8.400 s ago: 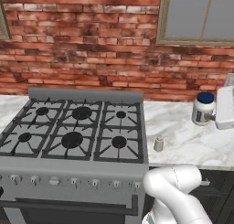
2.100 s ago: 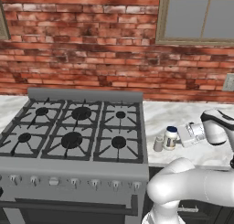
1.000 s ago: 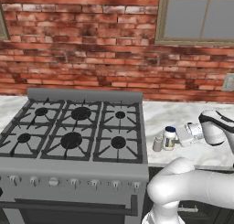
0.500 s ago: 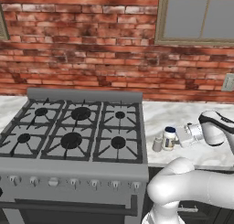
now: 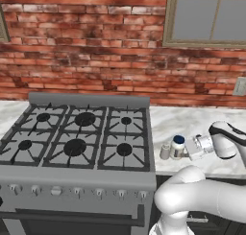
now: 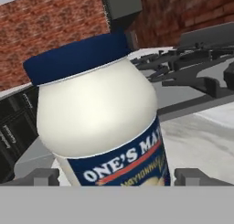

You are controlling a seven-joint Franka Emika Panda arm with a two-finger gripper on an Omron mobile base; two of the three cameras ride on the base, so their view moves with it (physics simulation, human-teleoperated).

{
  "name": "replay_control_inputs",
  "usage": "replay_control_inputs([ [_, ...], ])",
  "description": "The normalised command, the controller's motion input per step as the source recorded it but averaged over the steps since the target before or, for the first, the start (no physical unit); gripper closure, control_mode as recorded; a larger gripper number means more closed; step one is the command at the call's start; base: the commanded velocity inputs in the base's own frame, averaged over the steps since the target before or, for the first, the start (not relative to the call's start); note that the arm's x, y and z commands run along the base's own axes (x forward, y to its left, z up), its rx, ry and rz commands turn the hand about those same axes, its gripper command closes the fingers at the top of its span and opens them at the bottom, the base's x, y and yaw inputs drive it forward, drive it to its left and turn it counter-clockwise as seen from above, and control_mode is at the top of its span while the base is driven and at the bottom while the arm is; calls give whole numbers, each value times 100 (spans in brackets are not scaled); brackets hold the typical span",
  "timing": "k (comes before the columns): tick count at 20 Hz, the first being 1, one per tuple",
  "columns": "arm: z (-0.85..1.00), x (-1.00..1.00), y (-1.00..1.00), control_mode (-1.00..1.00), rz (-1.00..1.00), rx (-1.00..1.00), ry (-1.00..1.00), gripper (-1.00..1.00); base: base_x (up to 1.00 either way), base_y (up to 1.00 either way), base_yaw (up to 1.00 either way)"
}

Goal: Take 2 condiments from the cabinet and move them on the counter near the stove.Make sure the condiments are lined up with each other, next to each other.

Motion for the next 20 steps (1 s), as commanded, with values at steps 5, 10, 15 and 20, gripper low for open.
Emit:
replay_control_inputs([
  [5, -11, 0, 25, -100, 0, 0, 0, -100, 0, 0, 0],
  [10, -13, -1, 3, -100, 0, 0, 1, -100, 0, 0, 0],
  [15, -7, -7, -10, -100, 0, 1, 4, -100, 0, 0, 0],
  [20, 0, -8, -30, -100, 0, 4, 6, -100, 0, 0, 0],
])
